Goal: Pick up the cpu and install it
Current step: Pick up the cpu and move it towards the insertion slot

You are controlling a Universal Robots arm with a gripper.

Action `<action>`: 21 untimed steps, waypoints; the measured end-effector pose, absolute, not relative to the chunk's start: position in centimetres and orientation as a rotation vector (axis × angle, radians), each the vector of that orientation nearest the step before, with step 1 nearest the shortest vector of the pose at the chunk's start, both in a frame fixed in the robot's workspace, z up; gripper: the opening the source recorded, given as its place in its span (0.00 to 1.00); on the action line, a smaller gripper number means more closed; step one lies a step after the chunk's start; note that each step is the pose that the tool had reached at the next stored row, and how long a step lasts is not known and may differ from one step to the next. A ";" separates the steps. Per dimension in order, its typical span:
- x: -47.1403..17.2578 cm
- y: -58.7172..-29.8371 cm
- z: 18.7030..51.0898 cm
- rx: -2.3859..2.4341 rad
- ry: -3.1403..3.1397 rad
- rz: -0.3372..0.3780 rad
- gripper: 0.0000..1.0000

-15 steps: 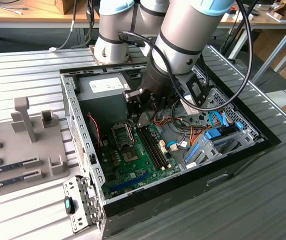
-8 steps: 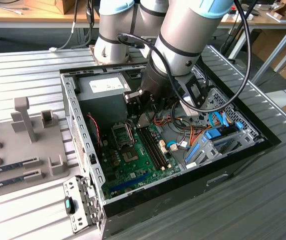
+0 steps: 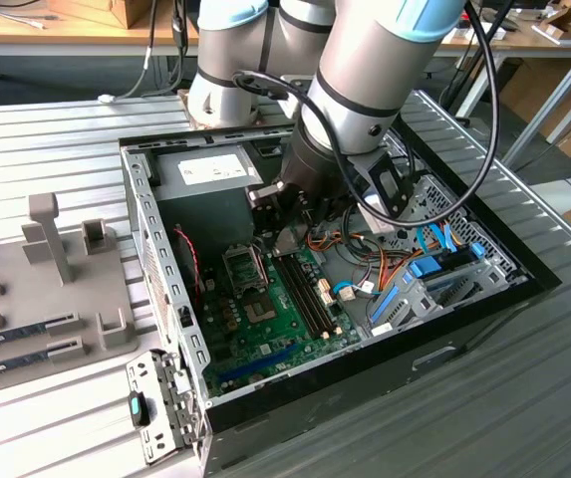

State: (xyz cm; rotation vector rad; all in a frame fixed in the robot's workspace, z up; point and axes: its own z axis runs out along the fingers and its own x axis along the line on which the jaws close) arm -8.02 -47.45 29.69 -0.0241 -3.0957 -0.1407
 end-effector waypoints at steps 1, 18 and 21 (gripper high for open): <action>-8.0 -47.4 29.6 -0.024 -3.096 -0.141 0.47; -8.0 -47.5 28.9 -0.024 -3.096 -0.139 0.47; -8.0 -47.5 28.8 -0.024 -3.096 -0.138 0.47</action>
